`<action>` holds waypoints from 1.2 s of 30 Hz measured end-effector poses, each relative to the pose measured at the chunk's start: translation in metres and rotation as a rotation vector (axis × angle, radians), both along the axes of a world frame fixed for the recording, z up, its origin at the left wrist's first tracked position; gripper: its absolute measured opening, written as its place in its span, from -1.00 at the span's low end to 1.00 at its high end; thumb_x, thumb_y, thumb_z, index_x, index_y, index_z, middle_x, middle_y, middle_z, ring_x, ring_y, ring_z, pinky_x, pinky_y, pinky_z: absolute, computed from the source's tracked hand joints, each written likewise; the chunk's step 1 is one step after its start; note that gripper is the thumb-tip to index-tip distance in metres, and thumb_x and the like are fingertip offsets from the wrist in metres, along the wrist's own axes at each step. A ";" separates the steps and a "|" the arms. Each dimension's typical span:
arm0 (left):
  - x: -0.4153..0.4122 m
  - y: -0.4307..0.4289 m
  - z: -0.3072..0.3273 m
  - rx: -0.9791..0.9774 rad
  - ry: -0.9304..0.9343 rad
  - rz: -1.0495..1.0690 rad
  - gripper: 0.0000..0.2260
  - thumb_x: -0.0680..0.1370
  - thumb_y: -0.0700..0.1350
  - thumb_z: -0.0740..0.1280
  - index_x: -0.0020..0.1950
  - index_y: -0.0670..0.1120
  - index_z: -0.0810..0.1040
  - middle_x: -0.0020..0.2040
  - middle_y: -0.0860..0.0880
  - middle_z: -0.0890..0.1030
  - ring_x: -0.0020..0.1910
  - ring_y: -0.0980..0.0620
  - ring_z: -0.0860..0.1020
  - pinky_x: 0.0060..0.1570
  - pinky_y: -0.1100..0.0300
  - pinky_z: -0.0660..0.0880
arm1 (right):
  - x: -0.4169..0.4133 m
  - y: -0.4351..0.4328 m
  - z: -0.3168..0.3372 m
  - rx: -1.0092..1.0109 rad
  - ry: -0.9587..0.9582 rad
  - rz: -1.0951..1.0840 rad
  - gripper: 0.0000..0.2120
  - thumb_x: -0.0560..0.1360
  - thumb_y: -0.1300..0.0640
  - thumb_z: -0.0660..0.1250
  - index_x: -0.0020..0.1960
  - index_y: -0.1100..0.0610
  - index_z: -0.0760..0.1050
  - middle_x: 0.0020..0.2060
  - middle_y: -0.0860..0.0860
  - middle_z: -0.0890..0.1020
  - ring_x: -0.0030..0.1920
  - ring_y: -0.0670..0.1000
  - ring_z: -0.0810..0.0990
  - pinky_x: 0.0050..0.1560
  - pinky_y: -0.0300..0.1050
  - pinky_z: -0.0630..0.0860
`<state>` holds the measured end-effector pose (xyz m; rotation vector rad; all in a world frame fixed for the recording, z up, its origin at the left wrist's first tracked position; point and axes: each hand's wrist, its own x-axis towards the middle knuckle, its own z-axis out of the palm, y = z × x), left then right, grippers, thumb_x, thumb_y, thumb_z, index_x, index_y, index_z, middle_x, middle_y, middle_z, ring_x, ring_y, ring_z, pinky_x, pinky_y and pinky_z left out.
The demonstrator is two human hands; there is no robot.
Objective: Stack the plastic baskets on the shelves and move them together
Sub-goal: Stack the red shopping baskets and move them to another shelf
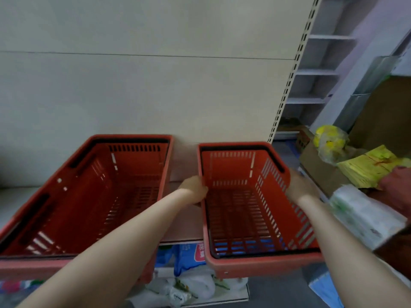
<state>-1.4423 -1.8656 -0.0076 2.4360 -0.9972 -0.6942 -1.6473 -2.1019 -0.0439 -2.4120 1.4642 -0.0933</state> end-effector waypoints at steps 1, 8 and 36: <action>0.000 0.001 -0.001 -0.024 0.024 0.023 -0.74 0.56 -0.13 0.23 0.18 -0.16 0.60 0.12 -0.17 0.67 0.06 -0.15 0.64 0.06 0.05 0.56 | -0.001 0.002 0.000 -0.011 -0.023 -0.008 -0.61 0.51 -0.12 0.10 0.31 -0.09 0.36 0.19 0.15 0.60 0.12 0.23 0.61 0.05 0.07 0.54; 0.003 0.020 0.022 -0.275 0.100 0.126 -0.69 0.56 -0.05 0.27 0.31 0.00 0.51 0.09 -0.13 0.66 -0.05 -0.18 0.64 -0.10 0.06 0.54 | -0.011 0.066 0.054 -0.117 -0.206 -0.109 -0.69 0.55 0.10 0.23 0.29 0.09 0.43 0.04 0.24 0.62 0.02 0.29 0.60 -0.14 -0.02 0.44; 0.155 0.302 0.187 -1.183 0.066 -0.028 -0.66 0.58 -0.21 0.19 0.16 0.19 0.56 0.04 0.03 0.69 0.01 0.01 0.67 0.10 0.00 0.59 | 0.115 0.366 0.293 -0.558 -0.810 0.098 -0.44 0.54 0.29 0.11 0.49 -0.06 0.29 0.22 0.01 0.61 0.11 -0.02 0.59 0.19 -0.15 0.49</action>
